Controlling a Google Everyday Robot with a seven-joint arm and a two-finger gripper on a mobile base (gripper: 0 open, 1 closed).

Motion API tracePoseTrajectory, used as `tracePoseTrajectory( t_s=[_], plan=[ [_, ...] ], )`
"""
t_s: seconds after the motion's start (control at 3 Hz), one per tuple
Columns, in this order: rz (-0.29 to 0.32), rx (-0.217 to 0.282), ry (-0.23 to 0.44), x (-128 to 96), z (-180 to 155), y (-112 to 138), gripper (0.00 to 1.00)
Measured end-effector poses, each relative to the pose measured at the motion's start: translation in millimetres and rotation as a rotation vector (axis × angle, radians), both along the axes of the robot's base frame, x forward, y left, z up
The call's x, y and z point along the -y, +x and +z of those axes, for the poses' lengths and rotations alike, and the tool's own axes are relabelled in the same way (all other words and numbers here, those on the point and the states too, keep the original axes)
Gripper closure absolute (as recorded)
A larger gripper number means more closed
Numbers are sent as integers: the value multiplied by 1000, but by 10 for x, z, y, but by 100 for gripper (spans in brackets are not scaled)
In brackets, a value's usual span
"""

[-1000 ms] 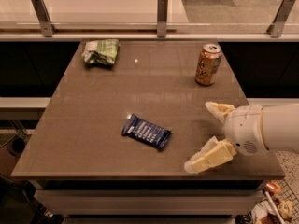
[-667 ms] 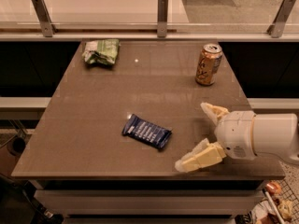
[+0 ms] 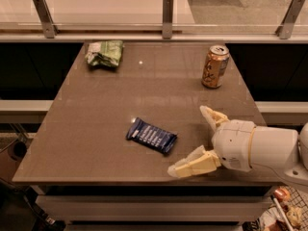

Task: Move rxbar blueberry near green jalapeno chip bag

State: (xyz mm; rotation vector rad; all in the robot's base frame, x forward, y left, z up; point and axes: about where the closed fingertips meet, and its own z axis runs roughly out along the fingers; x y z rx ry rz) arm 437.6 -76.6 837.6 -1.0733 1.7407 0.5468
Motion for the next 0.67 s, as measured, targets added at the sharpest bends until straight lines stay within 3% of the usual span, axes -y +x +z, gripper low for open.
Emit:
tracePoseTrajectory(
  t_s=[0.67],
  plan=[
    [-23, -7, -2, -305, -33, -13, 0]
  ],
)
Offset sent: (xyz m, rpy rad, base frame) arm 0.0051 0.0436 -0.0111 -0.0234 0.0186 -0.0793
